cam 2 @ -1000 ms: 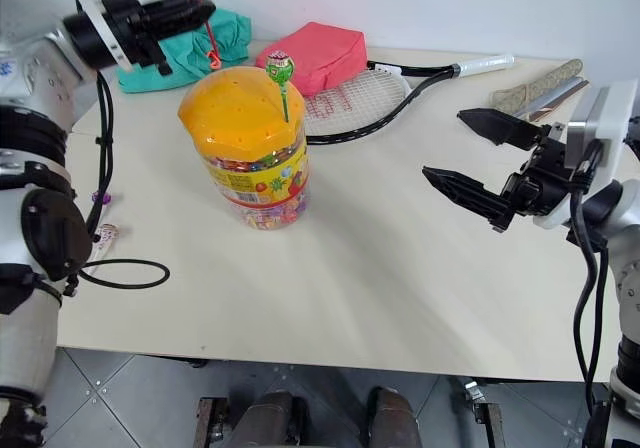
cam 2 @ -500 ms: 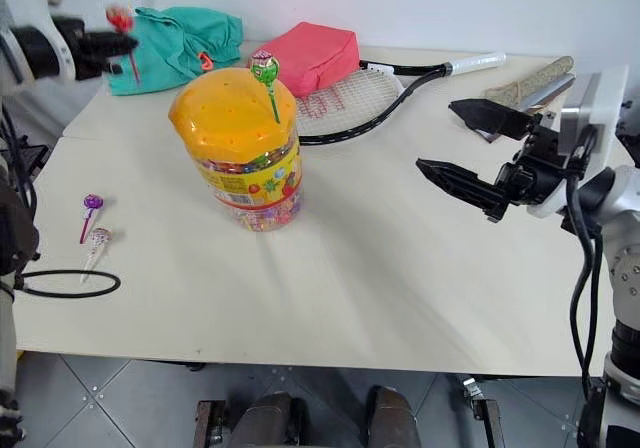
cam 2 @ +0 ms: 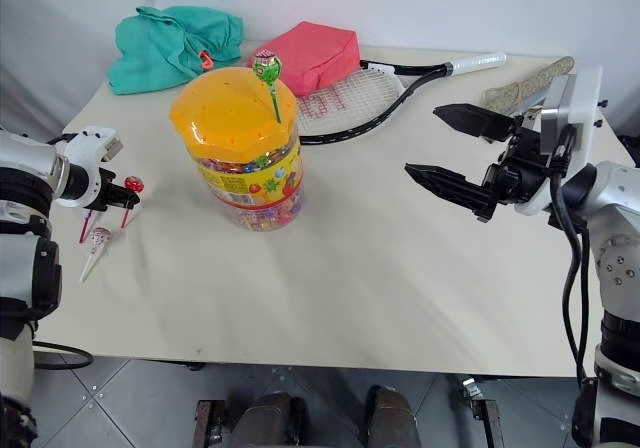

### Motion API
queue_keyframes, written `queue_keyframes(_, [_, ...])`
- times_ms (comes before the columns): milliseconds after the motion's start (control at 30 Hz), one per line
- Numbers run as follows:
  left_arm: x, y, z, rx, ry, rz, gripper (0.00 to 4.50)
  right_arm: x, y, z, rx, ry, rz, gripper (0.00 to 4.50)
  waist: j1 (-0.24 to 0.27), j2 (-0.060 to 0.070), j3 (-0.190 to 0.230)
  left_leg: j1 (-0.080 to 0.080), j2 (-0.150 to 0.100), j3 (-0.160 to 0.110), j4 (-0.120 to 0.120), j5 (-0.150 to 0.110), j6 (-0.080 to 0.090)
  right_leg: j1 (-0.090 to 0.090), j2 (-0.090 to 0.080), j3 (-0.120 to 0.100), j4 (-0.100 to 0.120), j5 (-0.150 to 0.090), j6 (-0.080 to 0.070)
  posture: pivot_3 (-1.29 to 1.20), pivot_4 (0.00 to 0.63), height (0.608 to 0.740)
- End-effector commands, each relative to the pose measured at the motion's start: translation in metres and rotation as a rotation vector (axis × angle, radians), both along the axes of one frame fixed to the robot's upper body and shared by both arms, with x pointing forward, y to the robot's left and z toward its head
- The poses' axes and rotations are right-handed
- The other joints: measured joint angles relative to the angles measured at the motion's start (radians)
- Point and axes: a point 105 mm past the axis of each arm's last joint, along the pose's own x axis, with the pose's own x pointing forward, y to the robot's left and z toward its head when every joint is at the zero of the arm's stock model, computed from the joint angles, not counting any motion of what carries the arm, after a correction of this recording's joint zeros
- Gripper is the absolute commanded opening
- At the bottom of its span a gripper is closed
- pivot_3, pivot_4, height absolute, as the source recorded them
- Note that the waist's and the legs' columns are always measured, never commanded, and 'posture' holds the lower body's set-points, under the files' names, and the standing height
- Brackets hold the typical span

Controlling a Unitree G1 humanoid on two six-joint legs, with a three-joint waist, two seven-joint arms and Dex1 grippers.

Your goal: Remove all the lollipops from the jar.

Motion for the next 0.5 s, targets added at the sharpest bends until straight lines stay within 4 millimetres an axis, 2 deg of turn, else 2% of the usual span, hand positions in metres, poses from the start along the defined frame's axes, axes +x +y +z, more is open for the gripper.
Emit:
queue_keyframes(33, [0.001, -0.001, 0.011, -0.006, -0.031, -0.02, 0.53, -0.004, 0.001, 0.01, 0.001, -0.049, 0.013, 4.5, -0.001, 0.0, 0.0, 0.0, 0.0, 0.0, 0.0, 0.0, 0.0, 0.0, 0.0, 0.0, 0.0, 0.0, 0.0, 0.0, 0.15, 0.74])
queue_keyframes(100, [0.002, -0.002, 0.015, -0.011, -0.044, -0.024, 1.03, -0.004, 0.001, 0.01, 0.0, -0.05, 0.016, 4.5, -0.002, 0.0, 0.0, 0.0, 0.0, 0.0, 0.0, 0.0, 0.0, 0.0, 0.0, 0.0, 0.0, 0.0, 0.0, 0.0, 0.15, 0.74])
queue_keyframes(300, [0.002, -0.004, 0.034, 0.007, -0.075, -0.048, 2.89, -0.003, 0.002, 0.01, -0.004, -0.05, 0.025, 4.5, -0.002, 0.0, 0.0, 0.0, 0.0, 0.0, 0.0, 0.0, 0.0, 0.0, 0.0, 0.0, 0.0, 0.0, 0.0, 0.0, 0.15, 0.74])
queue_keyframes(467, [-0.001, -0.008, 0.066, 0.016, -0.156, -0.106, 4.4, -0.003, 0.001, 0.012, -0.018, -0.044, 0.026, 4.5, -0.002, 0.0, 0.0, 0.0, 0.0, 0.0, 0.0, 0.0, 0.0, 0.0, 0.0, 0.0, 0.0, 0.0, 0.0, 0.0, 0.15, 0.74])
queue_keyframes(500, [-0.004, -0.011, 0.075, 0.002, -0.177, -0.144, 4.46, -0.003, 0.002, 0.012, -0.02, -0.043, 0.026, 4.5, -0.002, 0.0, 0.0, 0.0, 0.0, 0.0, 0.0, 0.0, 0.0, 0.0, 0.0, 0.0, 0.0, 0.0, 0.0, 0.0, 0.15, 0.74])
